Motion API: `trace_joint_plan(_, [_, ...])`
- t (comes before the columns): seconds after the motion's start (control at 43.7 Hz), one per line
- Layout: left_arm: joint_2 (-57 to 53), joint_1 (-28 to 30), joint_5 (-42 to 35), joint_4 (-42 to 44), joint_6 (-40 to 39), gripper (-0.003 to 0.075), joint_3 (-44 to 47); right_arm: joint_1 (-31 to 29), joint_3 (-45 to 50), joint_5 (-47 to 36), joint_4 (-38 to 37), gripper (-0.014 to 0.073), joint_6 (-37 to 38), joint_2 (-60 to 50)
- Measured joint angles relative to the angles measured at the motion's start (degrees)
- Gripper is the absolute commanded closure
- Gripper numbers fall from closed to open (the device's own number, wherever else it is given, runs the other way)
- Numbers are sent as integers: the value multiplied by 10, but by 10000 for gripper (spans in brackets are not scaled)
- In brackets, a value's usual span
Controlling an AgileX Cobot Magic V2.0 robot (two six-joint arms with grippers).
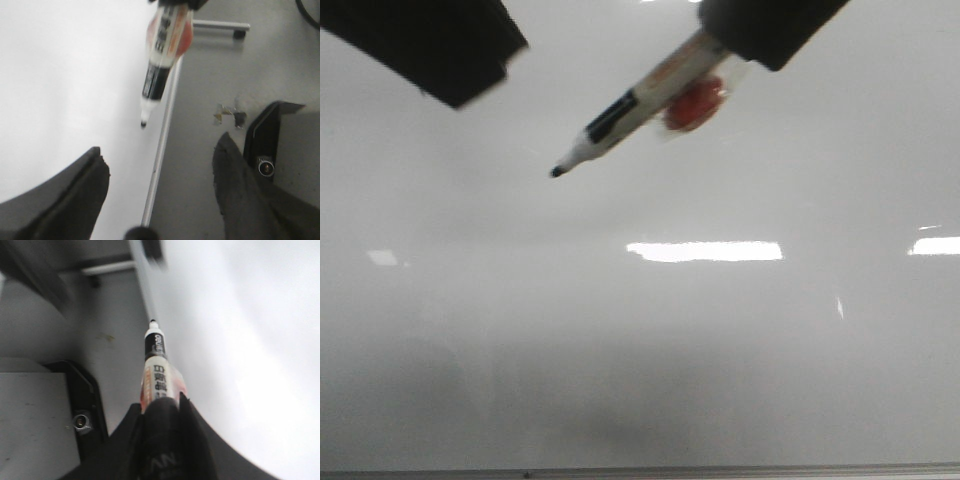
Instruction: Write number 7 on whiteboard
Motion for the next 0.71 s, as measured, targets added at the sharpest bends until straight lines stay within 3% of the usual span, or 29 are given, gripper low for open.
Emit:
trace_joint_plan(0.16, [-73,80,2,0,-52,272,13,-60,10,-7,-49,659,133,-42])
trace_joint_plan(0.252, [-104,126,2,-4,-78,272,34,-90,51,-67,-52,659,200,-65])
trace_joint_plan(0.389, [-128,165,2,-14,-88,284,58,-94,97,-139,-41,659,223,-63])
trace_joint_plan(0.549, [-129,172,0,-15,-89,283,60,-86,96,-236,-13,659,227,-35])
trace_joint_plan(0.709, [-125,172,-5,-18,-89,283,61,-85,58,-259,-8,659,227,16])
